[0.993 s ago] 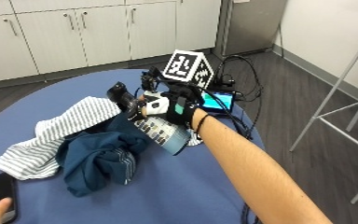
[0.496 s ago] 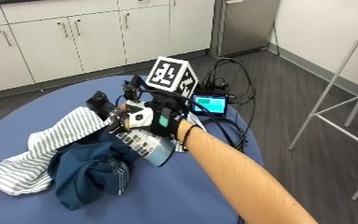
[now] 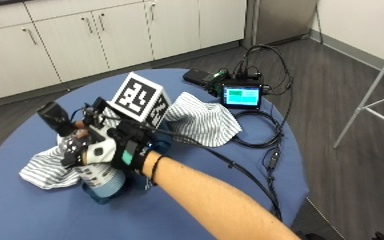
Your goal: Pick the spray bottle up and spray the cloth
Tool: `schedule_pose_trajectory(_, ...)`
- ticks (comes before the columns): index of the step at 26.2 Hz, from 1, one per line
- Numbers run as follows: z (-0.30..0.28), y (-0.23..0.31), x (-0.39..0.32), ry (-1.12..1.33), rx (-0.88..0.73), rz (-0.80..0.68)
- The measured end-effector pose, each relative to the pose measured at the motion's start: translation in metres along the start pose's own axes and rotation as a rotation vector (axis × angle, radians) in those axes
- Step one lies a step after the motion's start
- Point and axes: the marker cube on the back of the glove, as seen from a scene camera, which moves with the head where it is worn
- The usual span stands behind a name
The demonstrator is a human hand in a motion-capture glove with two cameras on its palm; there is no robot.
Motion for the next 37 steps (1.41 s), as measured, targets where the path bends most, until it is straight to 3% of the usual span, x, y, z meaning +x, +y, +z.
schedule_pose_trajectory(8, 0.097, -0.017, 0.016, -0.083, -0.013, -0.047)
schedule_pose_trajectory(17, 0.146, -0.016, 0.029, -0.072, -0.066, -0.054)
schedule_pose_trajectory(28, 0.15, 0.011, 0.018, 0.013, -0.073, -0.084)
schedule_pose_trajectory(33, 0.113, 0.048, 0.006, 0.139, -0.04, -0.198)
schedule_pose_trajectory(37, 0.072, 0.092, 0.009, 0.341, -0.035, -0.204)
